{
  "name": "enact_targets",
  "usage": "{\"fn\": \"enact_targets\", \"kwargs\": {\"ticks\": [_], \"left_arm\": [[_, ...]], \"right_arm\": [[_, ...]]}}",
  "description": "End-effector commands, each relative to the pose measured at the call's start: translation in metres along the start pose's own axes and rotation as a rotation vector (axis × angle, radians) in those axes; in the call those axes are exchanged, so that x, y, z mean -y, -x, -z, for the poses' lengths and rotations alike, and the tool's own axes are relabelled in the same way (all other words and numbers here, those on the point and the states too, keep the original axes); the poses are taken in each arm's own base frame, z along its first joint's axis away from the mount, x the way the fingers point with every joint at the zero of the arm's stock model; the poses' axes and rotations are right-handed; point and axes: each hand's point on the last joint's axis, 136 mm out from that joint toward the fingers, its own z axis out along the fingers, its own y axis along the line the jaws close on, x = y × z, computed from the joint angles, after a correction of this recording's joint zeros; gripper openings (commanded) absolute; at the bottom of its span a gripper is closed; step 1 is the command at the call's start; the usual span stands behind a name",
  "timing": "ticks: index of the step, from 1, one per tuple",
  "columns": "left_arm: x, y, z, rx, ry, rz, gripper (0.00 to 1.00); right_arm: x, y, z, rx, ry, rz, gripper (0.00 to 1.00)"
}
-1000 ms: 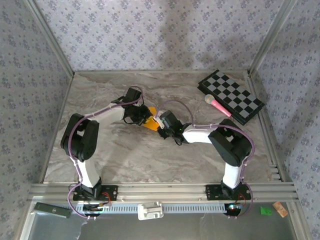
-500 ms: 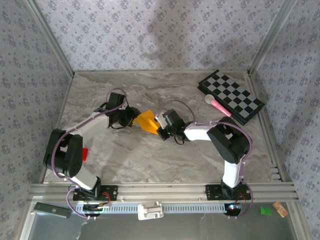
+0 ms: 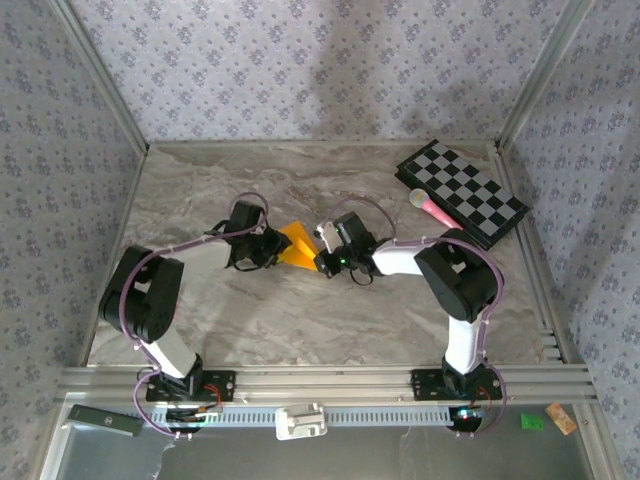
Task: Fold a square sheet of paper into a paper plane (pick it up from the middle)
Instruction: Fourth fold the wing at the center of the table.
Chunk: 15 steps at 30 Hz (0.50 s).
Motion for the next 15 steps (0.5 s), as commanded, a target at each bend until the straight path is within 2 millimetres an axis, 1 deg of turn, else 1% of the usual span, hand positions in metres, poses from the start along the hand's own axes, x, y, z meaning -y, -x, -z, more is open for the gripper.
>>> {"fn": "enact_targets", "kwargs": {"ticks": [1,3,7,9,12,15], "left_arm": [[0.016,-0.003,-0.009,-0.031,-0.048,-0.042,0.24],[0.017,-0.002,-0.011,-0.035,-0.045,-0.058,0.25],[0.018,-0.003,-0.015,-0.041,-0.029,-0.118,0.32],[0.019,-0.005,-0.017,-0.047,-0.031,-0.131,0.34],[0.021,-0.006,-0.019,-0.051,-0.026,-0.152,0.35],[0.018,-0.005,-0.021,-0.056,-0.011,-0.158,0.35]], "right_arm": [[-0.003,0.001,-0.003,-0.021,0.062,-0.069,0.11],[-0.003,0.003,-0.003,-0.02,0.08,-0.093,0.11],[-0.002,0.005,-0.002,-0.028,0.109,-0.132,0.11],[-0.002,0.005,-0.003,-0.032,0.122,-0.144,0.11],[-0.001,0.006,-0.003,-0.035,0.132,-0.158,0.11],[-0.001,0.006,-0.004,-0.043,0.145,-0.18,0.11]]}}
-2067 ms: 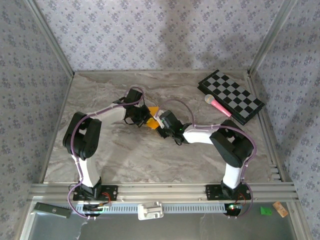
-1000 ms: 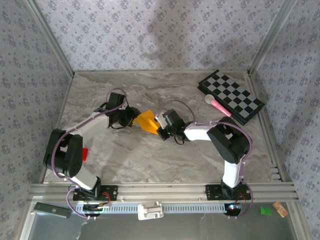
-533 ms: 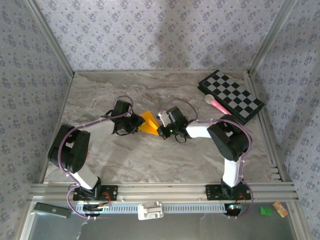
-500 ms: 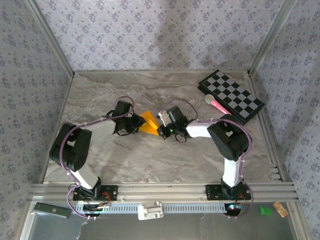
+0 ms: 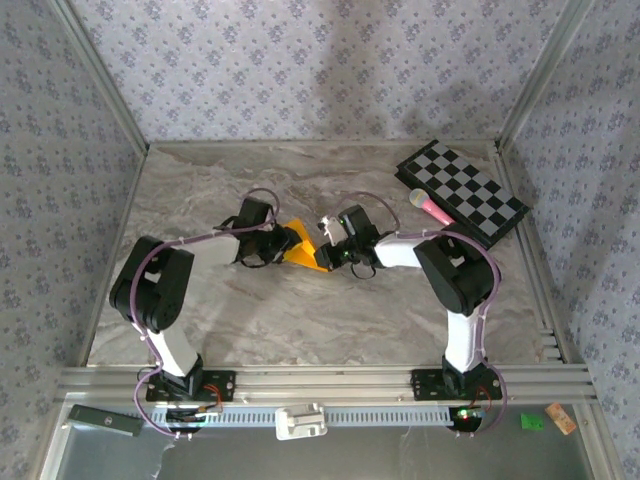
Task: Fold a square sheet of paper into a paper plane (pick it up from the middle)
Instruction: Fourth fold the wing at the center of the table.
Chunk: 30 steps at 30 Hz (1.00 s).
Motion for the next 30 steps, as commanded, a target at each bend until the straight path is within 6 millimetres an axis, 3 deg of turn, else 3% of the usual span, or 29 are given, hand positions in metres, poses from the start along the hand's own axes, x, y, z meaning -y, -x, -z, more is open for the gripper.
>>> {"fn": "enact_targets", "kwargs": {"ticks": [1,21,30], "left_arm": [[0.003,-0.001,-0.006,-0.02,0.004,-0.039,0.35],[-0.028,-0.005,-0.015,-0.056,0.141,-0.018,0.39],[-0.013,0.005,0.0,-0.017,0.154,-0.092,0.36]], "right_arm": [[-0.002,-0.001,-0.002,-0.032,0.039,-0.055,0.11],[0.002,-0.001,-0.006,-0.094,0.105,-0.189,0.11],[0.001,-0.007,-0.008,-0.141,0.116,-0.212,0.09]]}}
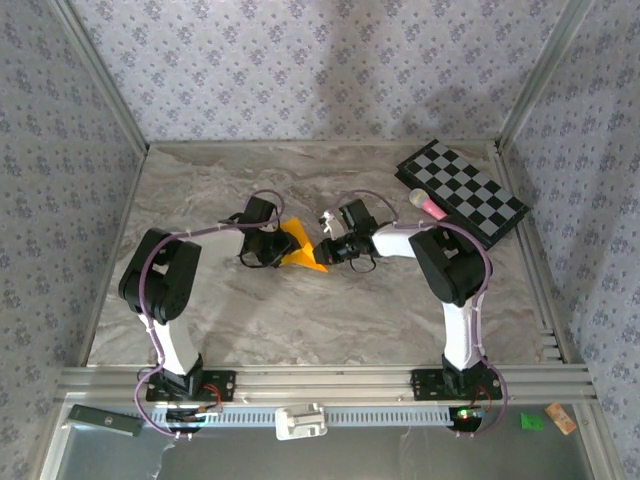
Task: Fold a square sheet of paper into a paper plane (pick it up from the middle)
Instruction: Fourth fold the wing at the center of the table.
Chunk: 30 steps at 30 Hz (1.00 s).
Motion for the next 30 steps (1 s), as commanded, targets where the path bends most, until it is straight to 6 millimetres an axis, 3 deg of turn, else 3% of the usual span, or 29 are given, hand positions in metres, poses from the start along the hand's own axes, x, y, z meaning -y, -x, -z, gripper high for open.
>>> {"fn": "enact_targets", "kwargs": {"ticks": [1,7,12,14,19,30], "left_arm": [[0.012,0.007,0.014,0.038,0.008,-0.064,0.36],[0.023,0.01,0.021,0.068,-0.046,-0.098,0.34],[0.027,0.01,0.014,0.061,-0.086,-0.085,0.36],[0.028,0.011,0.011,0.053,-0.092,-0.079,0.37],[0.031,0.012,0.005,0.04,-0.104,-0.068,0.37],[0.01,0.007,-0.008,0.002,-0.027,-0.047,0.38]], "right_arm": [[0.001,-0.006,-0.001,-0.051,0.012,-0.051,0.08],[-0.005,-0.003,0.0,-0.068,0.032,-0.086,0.07],[-0.005,-0.008,-0.002,-0.091,0.043,-0.148,0.06],[-0.009,0.003,-0.002,-0.075,0.051,-0.146,0.06],[-0.007,0.003,-0.003,-0.082,0.039,-0.161,0.07],[-0.007,0.002,-0.004,-0.091,0.039,-0.162,0.08]]}}
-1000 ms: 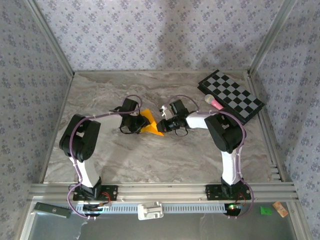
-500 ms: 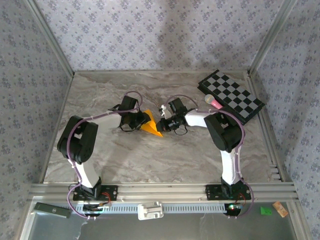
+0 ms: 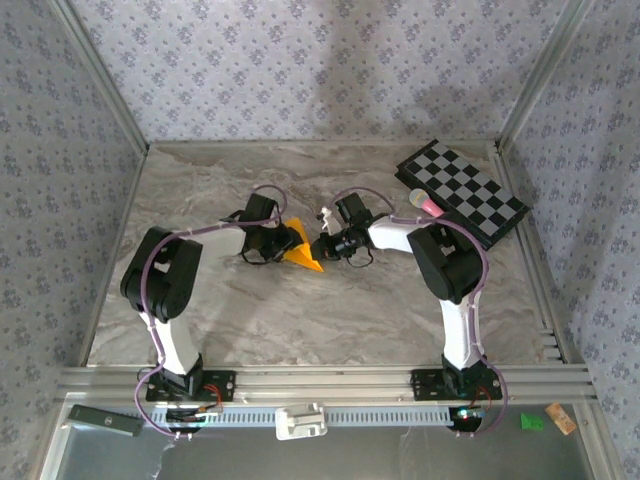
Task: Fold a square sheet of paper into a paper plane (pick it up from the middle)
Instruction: Fourth fold the wing at the center of the table.
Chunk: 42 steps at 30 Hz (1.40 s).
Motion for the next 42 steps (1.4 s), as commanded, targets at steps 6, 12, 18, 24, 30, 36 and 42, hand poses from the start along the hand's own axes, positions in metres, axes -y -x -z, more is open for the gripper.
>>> {"fn": "enact_targets", "kwargs": {"ticks": [6,12,18,24,30,36,42], "left_arm": [[-0.009,-0.003,-0.007,-0.033,0.048,0.018,0.43],[-0.027,-0.01,-0.01,-0.064,0.133,0.059,0.43],[-0.044,-0.016,-0.013,-0.086,0.206,0.1,0.39],[-0.05,-0.019,-0.014,-0.103,0.234,0.121,0.38],[-0.052,-0.02,-0.016,-0.114,0.246,0.128,0.36],[-0.056,-0.023,-0.017,-0.124,0.26,0.134,0.36],[-0.057,-0.024,-0.017,-0.129,0.266,0.141,0.37]], "right_arm": [[0.004,-0.004,-0.004,-0.038,-0.005,-0.024,0.1],[0.002,0.0,0.003,-0.026,-0.031,0.017,0.16],[-0.004,0.004,0.016,0.0,-0.049,0.09,0.27],[-0.005,-0.002,0.016,-0.012,-0.049,0.123,0.28],[-0.002,-0.008,0.01,-0.041,-0.058,0.138,0.28],[-0.001,-0.013,0.006,-0.064,-0.049,0.138,0.25],[0.002,-0.015,0.003,-0.074,-0.056,0.135,0.2]]}}
